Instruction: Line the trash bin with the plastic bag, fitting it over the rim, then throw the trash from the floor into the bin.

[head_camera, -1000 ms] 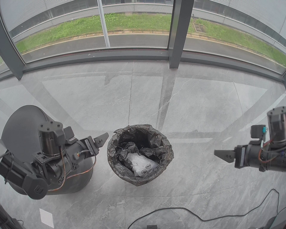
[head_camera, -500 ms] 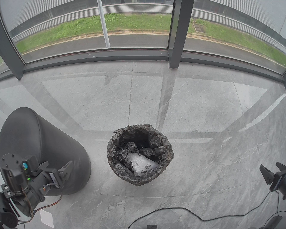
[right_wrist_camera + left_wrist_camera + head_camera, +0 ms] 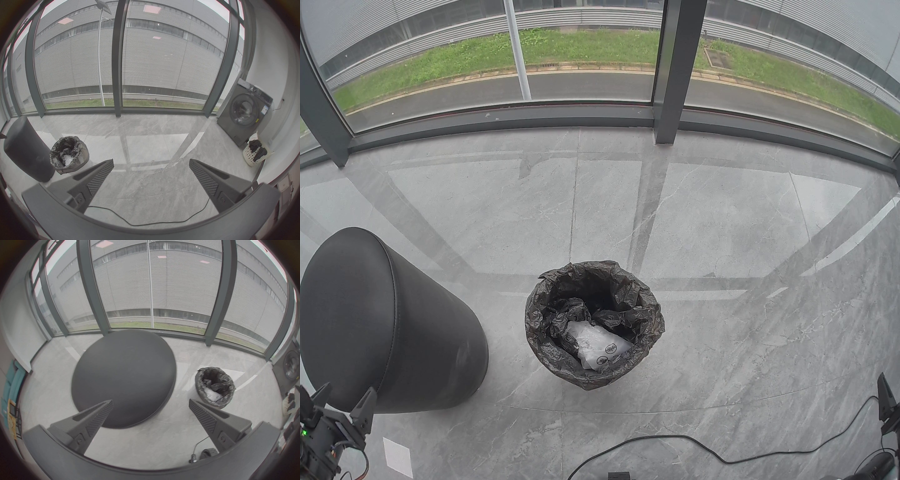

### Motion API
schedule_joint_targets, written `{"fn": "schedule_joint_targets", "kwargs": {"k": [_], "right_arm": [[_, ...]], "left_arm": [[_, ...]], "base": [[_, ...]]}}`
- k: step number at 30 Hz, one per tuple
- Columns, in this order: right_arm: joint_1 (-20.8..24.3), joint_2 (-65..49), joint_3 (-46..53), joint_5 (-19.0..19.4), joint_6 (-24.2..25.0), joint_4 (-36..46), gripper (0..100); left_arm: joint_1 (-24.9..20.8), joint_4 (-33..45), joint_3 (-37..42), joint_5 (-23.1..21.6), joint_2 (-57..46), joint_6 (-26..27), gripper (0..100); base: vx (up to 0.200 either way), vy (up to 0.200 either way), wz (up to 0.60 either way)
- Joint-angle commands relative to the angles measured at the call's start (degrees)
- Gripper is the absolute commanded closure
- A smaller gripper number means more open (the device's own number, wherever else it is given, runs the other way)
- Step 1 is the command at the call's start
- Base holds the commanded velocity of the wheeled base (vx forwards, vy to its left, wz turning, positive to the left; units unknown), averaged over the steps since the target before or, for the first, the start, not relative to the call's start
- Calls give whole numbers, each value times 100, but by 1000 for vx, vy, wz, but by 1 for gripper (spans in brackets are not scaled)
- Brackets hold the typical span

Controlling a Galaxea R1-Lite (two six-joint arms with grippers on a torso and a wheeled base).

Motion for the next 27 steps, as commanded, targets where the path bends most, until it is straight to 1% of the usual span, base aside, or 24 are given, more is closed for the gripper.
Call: {"fn": "schedule_joint_targets", "kwargs": {"k": [1, 2, 3, 5, 9, 13, 17, 19, 20, 21, 27], "right_arm": [[-389, -1181, 176, -67, -310, 353, 0], [-389, -1181, 176, -67, -310, 353, 0], [-389, -1181, 176, -67, -310, 353, 0], [-389, -1181, 176, -67, -319, 353, 0], [-389, -1172, 176, -58, -310, 353, 0], [-389, -1172, 176, -58, -302, 353, 0], [-389, -1172, 176, -58, -302, 361, 0], [-389, -1172, 176, -58, -293, 361, 0], [-389, -1172, 176, -58, -293, 361, 0], [-389, -1172, 176, -58, -284, 361, 0], [-389, -1172, 176, -58, -284, 361, 0]], "left_arm": [[1210, 1262, 199, 53, -2370, 585, 0], [1210, 1262, 199, 53, -2370, 585, 0], [1412, 1280, 357, 1, -2818, 937, 0], [1526, 1271, 384, -52, -3091, 1095, 0], [1570, 1271, 392, -78, -3205, 1139, 0], [1570, 1139, 445, -272, -3205, 1069, 0], [1570, 963, 524, -281, -3205, 963, 0], [1570, 937, 542, -289, -3205, 779, 0], [1570, 937, 542, -289, -3205, 779, 0], [1570, 919, 551, -307, -3205, 638, 0], [1579, 910, 551, -351, -3205, 568, 0]], "base": [[0, 0, 0], [0, 0, 0], [0, 0, 0], [0, 0, 0], [0, 0, 0], [0, 0, 0], [0, 0, 0], [0, 0, 0], [0, 0, 0], [0, 0, 0], [0, 0, 0]]}}
